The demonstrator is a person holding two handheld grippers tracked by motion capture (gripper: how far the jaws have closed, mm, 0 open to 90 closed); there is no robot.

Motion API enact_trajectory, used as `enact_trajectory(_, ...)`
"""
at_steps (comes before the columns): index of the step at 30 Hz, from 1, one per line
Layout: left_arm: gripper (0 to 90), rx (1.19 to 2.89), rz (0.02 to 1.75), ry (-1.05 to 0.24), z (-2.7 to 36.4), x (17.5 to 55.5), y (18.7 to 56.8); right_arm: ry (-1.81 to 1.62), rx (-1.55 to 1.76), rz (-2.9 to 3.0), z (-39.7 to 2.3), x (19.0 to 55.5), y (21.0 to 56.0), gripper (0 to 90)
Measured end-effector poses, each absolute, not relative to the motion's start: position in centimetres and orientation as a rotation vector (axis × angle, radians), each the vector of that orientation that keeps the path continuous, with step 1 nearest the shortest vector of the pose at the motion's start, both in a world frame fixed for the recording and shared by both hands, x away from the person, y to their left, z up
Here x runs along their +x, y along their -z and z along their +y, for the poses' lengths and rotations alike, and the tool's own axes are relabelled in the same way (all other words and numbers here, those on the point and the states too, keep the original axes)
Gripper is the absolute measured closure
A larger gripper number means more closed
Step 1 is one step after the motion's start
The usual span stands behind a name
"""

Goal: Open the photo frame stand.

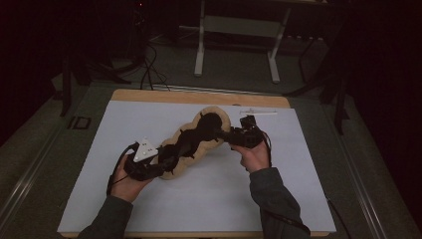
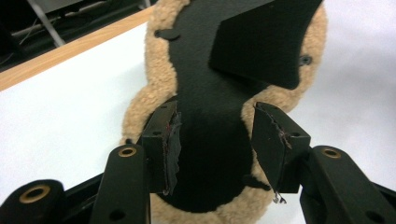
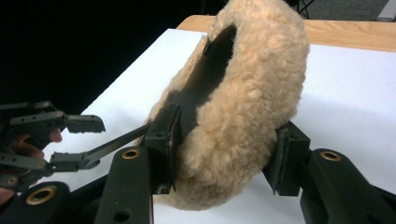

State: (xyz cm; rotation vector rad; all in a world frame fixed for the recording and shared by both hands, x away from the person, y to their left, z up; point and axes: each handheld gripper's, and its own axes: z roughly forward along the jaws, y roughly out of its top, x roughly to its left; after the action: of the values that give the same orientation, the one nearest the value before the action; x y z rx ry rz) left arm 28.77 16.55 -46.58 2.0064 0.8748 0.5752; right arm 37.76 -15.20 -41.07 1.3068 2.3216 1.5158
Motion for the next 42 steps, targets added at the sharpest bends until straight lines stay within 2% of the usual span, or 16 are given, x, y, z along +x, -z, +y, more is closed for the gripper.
enact_trajectory(17,52.2,1.971,0.917,-0.528,18.6,30.2,46.1,-1.483,1.15,2.39,-13.9,37.6,39.3,53.9)
enact_trajectory(42,52.4,1.945,0.911,-0.537,19.2,30.4,45.3,-1.585,0.902,2.481,-12.2,36.7,36.9,63.6)
